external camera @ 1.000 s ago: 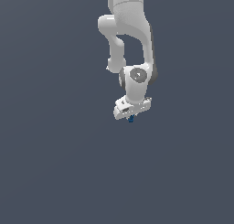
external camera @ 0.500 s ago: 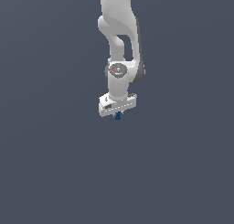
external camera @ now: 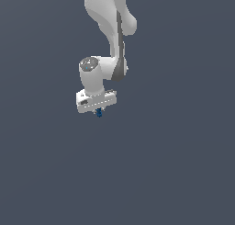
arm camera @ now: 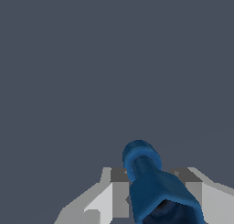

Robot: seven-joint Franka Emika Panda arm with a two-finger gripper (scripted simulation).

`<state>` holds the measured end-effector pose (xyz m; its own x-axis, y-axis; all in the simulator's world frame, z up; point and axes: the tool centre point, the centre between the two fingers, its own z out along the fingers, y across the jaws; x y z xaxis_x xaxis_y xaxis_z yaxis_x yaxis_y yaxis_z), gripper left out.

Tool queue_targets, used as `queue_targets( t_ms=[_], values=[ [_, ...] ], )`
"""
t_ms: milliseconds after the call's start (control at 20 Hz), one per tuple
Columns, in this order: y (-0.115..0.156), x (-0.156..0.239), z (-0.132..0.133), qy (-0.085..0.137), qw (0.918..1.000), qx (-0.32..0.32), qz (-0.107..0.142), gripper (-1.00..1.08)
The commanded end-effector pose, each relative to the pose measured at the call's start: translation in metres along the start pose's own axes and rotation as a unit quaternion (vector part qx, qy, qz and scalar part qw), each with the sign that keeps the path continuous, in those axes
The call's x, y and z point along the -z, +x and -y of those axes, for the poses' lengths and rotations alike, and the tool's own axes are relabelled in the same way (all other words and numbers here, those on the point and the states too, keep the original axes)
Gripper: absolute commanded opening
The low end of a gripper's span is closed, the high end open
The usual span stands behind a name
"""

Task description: Pick up the object and move it to a goal position.

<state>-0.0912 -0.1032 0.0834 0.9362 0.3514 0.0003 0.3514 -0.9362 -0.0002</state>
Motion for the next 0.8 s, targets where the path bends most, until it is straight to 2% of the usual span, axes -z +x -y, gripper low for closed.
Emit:
queue_targets(
  t_ms=[0,350,750],
  values=[
    [-0.008,0.004,-0.018,0.0,1.0,0.001,0.0,-1.0],
    [-0.021,0.011,-0.05,0.0,1.0,0.001,0.0,-1.0],
    [-0.021,0.012,-0.052,0.0,1.0,0.001,0.0,-1.0]
  ],
)
